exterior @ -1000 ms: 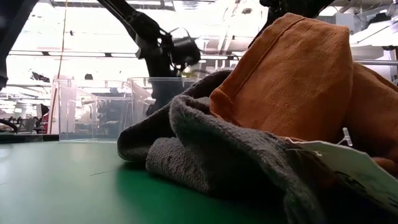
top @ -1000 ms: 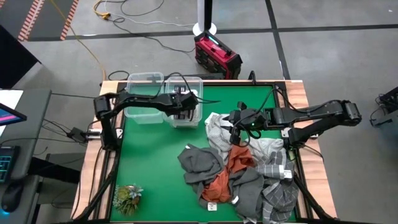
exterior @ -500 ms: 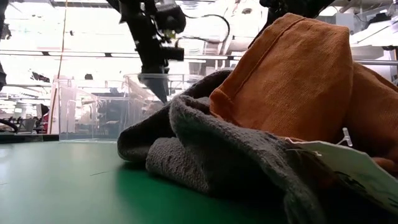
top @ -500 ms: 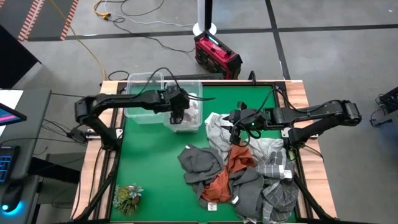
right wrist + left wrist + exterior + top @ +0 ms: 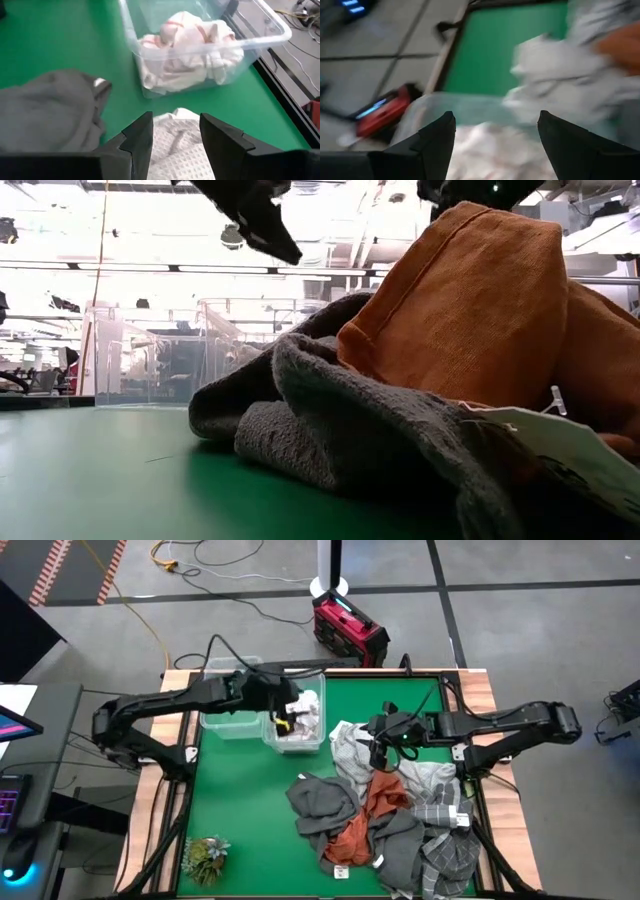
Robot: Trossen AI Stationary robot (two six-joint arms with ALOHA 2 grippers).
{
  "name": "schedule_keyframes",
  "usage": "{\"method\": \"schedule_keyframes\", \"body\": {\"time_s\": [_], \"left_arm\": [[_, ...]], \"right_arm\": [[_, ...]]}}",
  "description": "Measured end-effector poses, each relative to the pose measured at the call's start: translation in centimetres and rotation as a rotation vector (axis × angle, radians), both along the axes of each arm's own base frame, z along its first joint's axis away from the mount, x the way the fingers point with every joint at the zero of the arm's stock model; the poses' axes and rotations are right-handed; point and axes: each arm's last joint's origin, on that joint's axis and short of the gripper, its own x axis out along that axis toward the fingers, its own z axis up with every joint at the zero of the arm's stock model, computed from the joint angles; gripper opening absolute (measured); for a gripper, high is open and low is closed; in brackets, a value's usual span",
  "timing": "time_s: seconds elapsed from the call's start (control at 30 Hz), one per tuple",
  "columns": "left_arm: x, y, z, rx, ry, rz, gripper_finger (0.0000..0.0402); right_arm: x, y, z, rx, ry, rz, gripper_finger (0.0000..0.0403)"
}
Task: Sort towels by color in basket
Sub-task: Put the light gray towel into the right transparent bin
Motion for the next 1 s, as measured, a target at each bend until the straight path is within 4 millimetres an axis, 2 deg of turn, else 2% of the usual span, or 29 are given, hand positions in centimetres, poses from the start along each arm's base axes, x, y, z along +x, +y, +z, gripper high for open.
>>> {"method": "schedule_keyframes", "body": {"time_s": [0.07, 0.2, 0.37, 0.6, 0.77, 0.9, 1.0], "left_arm": [[0.5, -1.1, -0.5, -0.002, -0.021, -0.044, 0.0272], [1.1, -3.7, -2.8, 0.039, 0.003, -0.087, 0.0272], [1.3, -7.0, -4.6, 0.097, 0.012, -0.103, 0.0272], [1.0, -10.5, -4.4, 0.183, 0.001, -0.11, 0.0272], [0.4, -11.1, -3.6, 0.227, -0.024, -0.071, 0.0272], [-0.3, -10.9, -2.6, 0.218, -0.068, -0.055, 0.0272], [-0.9, -10.8, -1.8, 0.213, -0.097, -0.046, 0.0272]], "right_arm": [[-0.2, -0.7, -1.0, -0.007, 0.004, -0.034, 0.0191], [-0.8, -2.2, -3.2, 0.0, 0.037, -0.107, 0.0191], [-1.8, -3.5, -4.9, 0.072, 0.083, -0.221, 0.0193], [-2.8, -3.4, -6.4, 0.18, 0.148, -0.327, 0.0224], [-2.8, -3.3, -7.8, 0.231, 0.2, -0.318, 0.023], [-1.8, -3.5, -9.7, 0.237, 0.282, -0.23, 0.0201], [-1.2, -3.9, -10.8, 0.208, 0.334, -0.166, 0.0135]]}}
